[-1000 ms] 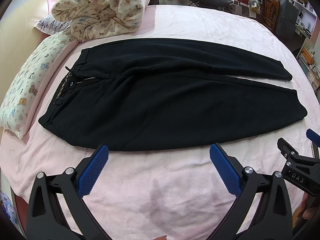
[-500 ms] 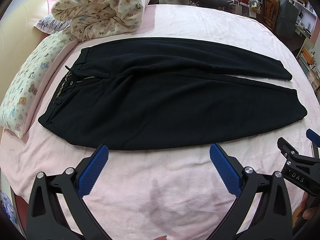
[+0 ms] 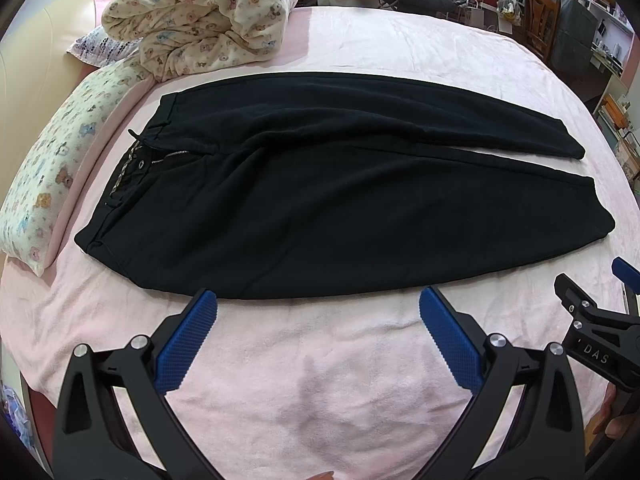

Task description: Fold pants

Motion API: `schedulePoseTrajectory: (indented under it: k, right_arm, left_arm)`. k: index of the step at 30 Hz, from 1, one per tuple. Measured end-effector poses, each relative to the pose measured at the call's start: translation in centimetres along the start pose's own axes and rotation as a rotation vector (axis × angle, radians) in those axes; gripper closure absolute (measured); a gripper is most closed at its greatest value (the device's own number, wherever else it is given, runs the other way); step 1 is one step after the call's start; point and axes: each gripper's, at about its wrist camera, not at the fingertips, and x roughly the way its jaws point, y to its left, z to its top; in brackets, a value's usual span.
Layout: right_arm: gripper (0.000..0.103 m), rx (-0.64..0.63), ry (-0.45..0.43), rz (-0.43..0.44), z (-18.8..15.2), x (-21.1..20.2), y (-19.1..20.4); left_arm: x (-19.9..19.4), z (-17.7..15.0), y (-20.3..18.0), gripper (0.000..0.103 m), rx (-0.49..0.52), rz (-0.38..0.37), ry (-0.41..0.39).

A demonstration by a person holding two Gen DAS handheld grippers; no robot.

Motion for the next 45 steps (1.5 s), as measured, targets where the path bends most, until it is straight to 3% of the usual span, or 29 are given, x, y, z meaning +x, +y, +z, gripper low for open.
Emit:
schedulePoseTrajectory:
  k: [16,31,40,43,45]
  right_arm:
    - [0.001,0.006,0.017,0.003,0.0,0.8,-0.1]
    - [0.001,0.017,0.031,0.017,2.7,3.1,-0.9]
    - [0.001,0.042,0.014,0.073,8.0,6.2,-3.2]
    - [0.001,0.091,0.036,0.066,11.7,8.2,-5.6]
    - [0.001,0.202,0.059,0.132,14.6,9.9,-9.0]
  left_arm:
    - [0.8,0.5,0.2,0.002,-0.014,-0.011,0.026]
    - [2.9,2.9,-0.2,0.002,-0.030,-0.013,0.060]
    - [5.5,5.2,-0.4,0.002,-0.100,-0.049,0.110]
    - [6.6,5.8,-0.3,0.002,-0.137,-0.074,0.153]
    - [7.3,6.1,-0.2,0.002,-0.162,-0.083,0.186]
